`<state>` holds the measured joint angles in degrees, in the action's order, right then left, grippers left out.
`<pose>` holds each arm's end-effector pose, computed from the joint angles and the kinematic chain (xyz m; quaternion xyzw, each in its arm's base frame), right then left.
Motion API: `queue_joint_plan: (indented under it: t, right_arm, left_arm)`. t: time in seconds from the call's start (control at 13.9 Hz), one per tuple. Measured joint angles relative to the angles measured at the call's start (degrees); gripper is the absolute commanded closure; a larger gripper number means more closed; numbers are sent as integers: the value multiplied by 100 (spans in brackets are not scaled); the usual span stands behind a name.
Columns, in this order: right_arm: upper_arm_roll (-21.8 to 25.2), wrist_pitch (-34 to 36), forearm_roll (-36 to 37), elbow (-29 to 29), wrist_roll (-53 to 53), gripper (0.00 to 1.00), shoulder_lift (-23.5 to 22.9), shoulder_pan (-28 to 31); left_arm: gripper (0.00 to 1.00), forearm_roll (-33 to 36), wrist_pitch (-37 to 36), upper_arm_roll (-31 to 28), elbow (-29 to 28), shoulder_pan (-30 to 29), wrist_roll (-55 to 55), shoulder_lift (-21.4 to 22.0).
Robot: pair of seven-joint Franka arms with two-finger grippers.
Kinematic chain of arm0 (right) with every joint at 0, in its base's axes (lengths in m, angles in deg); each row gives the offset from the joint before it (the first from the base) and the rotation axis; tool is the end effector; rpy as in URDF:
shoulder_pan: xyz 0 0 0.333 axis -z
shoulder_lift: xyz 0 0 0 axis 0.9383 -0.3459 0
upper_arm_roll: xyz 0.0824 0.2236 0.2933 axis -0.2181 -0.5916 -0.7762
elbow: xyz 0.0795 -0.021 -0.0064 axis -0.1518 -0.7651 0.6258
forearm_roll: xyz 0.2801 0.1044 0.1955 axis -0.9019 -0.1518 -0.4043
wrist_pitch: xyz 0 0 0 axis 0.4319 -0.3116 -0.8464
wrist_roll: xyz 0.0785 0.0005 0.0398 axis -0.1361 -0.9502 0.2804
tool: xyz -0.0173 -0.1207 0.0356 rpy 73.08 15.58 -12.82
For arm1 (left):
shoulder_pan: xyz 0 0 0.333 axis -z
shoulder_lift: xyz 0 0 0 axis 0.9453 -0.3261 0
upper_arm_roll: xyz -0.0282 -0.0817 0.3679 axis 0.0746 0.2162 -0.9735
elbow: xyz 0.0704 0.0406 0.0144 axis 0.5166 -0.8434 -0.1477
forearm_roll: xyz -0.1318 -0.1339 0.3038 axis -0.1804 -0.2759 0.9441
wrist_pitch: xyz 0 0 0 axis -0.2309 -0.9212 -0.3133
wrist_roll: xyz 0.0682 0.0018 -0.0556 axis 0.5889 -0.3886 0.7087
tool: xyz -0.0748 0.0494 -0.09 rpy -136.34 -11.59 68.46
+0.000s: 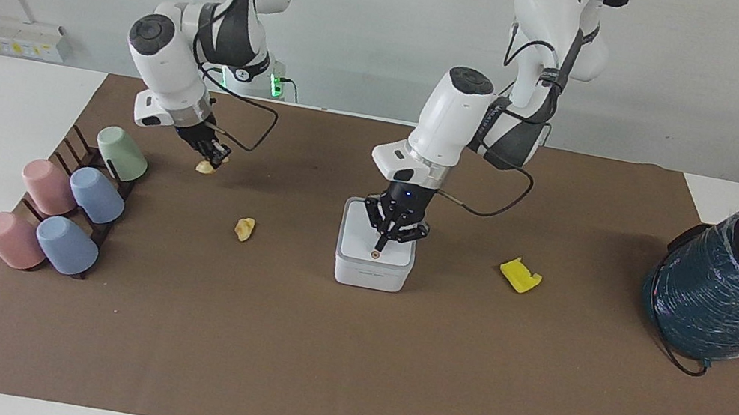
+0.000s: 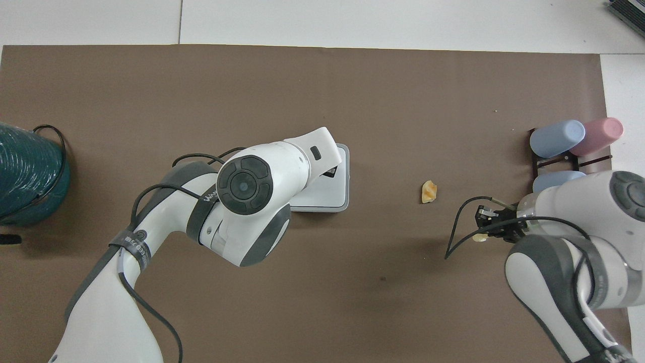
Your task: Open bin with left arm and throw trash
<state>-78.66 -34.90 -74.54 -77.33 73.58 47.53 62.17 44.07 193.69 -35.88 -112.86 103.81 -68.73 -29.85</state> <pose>0.4382 0.0312 0.4694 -0.9669 0.2454 0.0631 0.0306 0.5259 -0.3926 0.4744 0.9567 -0.2074 0.1781 0.1001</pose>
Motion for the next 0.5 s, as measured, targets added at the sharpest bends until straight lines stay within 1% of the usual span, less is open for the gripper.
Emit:
queue_joint_plan:
  t: [0.14,0.29,0.36,0.5]
  right_arm:
    - [1,716,0,799,0,100,-51,25]
    - [1,1286,-3,1500,0,100,-200,40]
    - [0,1482,-15,1777,0,100,-289,41]
    - [-11,1704,-311,2120,20,100,-421,35]
  left_arm:
    - [100,0,49,-11,11,22,9,-65]
    - [100,0,3,-12,33,24,9,-61]
    - [100,0,-80,-13,58,24,9,-49]
    - [100,0,-592,-33,159,24,9,74]
